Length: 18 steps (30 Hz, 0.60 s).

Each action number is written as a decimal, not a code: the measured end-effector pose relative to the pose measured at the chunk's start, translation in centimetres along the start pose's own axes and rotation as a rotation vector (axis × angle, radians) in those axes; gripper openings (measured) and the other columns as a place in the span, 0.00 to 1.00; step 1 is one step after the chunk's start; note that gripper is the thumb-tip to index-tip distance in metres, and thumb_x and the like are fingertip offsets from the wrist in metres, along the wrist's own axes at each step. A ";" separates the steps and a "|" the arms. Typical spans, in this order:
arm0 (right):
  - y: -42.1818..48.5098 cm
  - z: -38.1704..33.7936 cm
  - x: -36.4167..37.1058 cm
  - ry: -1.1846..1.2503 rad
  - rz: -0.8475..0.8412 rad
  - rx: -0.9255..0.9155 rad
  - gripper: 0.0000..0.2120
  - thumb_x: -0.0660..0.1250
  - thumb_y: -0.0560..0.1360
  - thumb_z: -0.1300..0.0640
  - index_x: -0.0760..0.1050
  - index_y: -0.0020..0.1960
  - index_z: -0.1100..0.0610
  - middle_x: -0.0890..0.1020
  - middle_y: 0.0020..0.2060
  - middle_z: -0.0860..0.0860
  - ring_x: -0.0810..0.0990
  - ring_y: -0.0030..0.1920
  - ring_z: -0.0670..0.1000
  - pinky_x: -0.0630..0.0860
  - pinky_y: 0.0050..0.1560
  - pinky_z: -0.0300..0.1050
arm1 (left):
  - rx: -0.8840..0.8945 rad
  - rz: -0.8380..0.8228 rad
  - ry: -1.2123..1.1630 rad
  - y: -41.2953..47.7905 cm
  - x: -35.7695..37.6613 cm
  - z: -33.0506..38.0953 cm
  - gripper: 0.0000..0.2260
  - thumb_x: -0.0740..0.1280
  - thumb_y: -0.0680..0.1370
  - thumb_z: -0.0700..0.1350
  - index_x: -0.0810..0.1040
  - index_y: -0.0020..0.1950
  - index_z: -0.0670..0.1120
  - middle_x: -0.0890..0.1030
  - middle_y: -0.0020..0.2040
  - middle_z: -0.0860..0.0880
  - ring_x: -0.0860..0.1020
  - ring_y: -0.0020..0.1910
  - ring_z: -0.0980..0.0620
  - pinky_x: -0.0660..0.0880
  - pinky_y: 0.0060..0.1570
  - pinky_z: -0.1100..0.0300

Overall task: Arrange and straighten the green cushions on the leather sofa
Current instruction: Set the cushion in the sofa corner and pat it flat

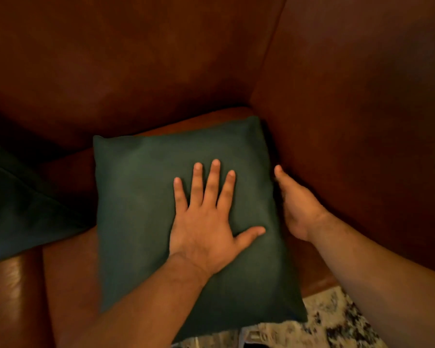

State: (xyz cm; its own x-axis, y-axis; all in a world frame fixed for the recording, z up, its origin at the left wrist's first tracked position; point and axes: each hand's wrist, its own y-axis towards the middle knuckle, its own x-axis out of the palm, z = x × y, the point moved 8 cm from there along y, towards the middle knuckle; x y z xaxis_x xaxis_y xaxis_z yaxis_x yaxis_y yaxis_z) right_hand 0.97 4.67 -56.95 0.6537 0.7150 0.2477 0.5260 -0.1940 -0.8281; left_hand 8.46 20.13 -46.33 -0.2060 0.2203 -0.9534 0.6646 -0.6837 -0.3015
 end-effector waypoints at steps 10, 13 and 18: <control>-2.8 4.7 -2.7 -0.071 0.112 -0.180 0.18 0.68 0.83 0.45 0.84 0.61 0.57 0.89 0.56 0.55 0.88 0.58 0.56 0.81 0.66 0.59 | 0.059 0.080 0.050 -2.8 3.3 2.5 0.46 0.48 0.79 0.77 0.51 0.88 0.48 0.47 0.88 0.42 0.45 0.86 0.35 0.47 0.80 0.27; -3.1 4.0 -2.6 -0.144 0.194 -0.258 0.17 0.65 0.85 0.47 0.84 0.60 0.59 0.89 0.54 0.56 0.88 0.58 0.56 0.80 0.67 0.60 | 0.073 0.137 0.030 -2.6 2.5 2.7 0.46 0.50 0.78 0.77 0.53 0.88 0.48 0.48 0.88 0.41 0.47 0.86 0.34 0.48 0.79 0.27; -5.2 4.8 -1.6 -0.106 0.204 -0.303 0.17 0.63 0.86 0.45 0.84 0.61 0.55 0.89 0.56 0.53 0.87 0.60 0.54 0.79 0.68 0.59 | 0.244 0.296 0.005 -7.0 1.3 2.7 0.40 0.57 0.80 0.72 0.58 0.87 0.52 0.50 0.88 0.42 0.49 0.86 0.36 0.48 0.78 0.26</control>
State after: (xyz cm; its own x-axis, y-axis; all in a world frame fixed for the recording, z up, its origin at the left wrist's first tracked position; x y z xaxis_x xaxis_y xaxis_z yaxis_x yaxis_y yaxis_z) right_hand -5.37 7.74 -55.47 0.7104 0.7033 0.0267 0.5378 -0.5180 -0.6652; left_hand 1.64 23.29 -45.45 -0.0268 -0.0088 -0.9996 0.5044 -0.8634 -0.0059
